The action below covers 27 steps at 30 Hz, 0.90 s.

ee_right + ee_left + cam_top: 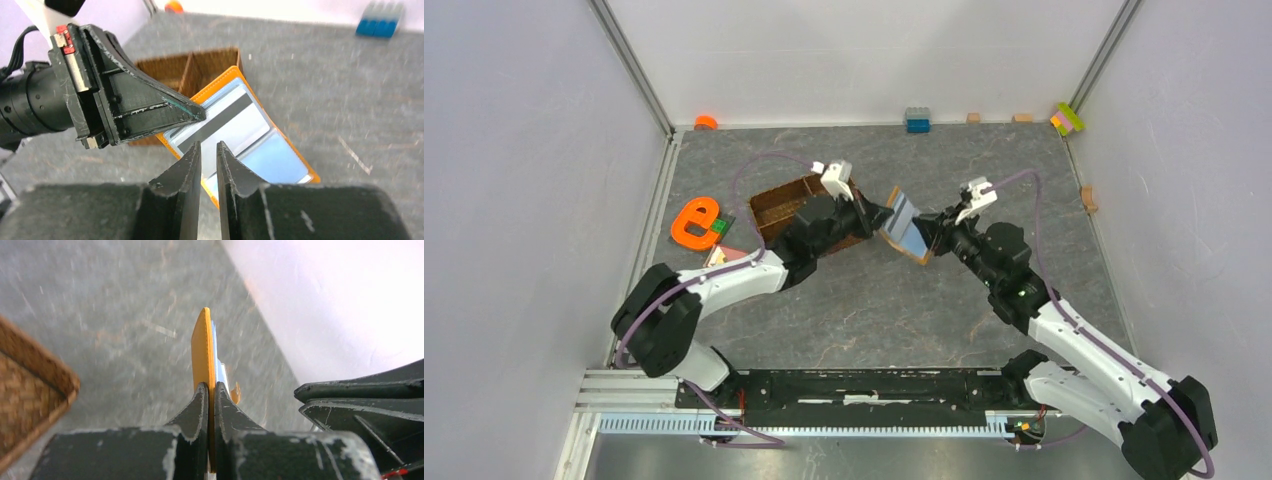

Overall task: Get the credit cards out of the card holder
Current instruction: Remove the credit card from the card holder.

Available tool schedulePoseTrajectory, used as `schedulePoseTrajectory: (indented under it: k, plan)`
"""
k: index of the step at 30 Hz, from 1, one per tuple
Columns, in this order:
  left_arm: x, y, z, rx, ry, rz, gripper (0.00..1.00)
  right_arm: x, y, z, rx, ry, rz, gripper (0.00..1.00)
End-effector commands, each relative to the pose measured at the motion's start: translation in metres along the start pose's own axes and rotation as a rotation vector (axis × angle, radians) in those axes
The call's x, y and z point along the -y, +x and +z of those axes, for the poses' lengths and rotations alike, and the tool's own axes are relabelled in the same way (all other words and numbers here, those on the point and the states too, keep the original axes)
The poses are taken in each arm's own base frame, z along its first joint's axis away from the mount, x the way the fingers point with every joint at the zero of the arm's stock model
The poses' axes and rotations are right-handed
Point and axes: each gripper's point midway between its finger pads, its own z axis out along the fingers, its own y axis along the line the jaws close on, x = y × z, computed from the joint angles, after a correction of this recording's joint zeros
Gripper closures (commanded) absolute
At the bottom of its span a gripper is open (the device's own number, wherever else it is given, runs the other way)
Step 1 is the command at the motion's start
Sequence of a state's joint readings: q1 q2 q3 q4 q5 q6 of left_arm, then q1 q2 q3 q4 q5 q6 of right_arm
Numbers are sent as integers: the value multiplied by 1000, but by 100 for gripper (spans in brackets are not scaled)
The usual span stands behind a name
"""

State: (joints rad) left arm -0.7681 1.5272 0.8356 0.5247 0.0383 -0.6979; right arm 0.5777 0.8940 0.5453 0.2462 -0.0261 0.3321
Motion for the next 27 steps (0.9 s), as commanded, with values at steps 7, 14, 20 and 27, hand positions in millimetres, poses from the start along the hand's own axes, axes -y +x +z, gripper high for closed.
schedulePoseTrajectory:
  k: [7,14,20,27]
  plan:
    - [52,-89,-18,253,150,53,98,-14,-46,-2,191,-71,-63,78]
    - [64,-89,-40,266,394,-110,98,-8,-19,-14,186,-82,-114,75]
    - [61,-77,-68,348,470,-53,98,-14,3,-12,160,-136,-47,73]
    - [54,-47,-75,295,541,33,98,-27,14,-6,143,-223,-25,75]
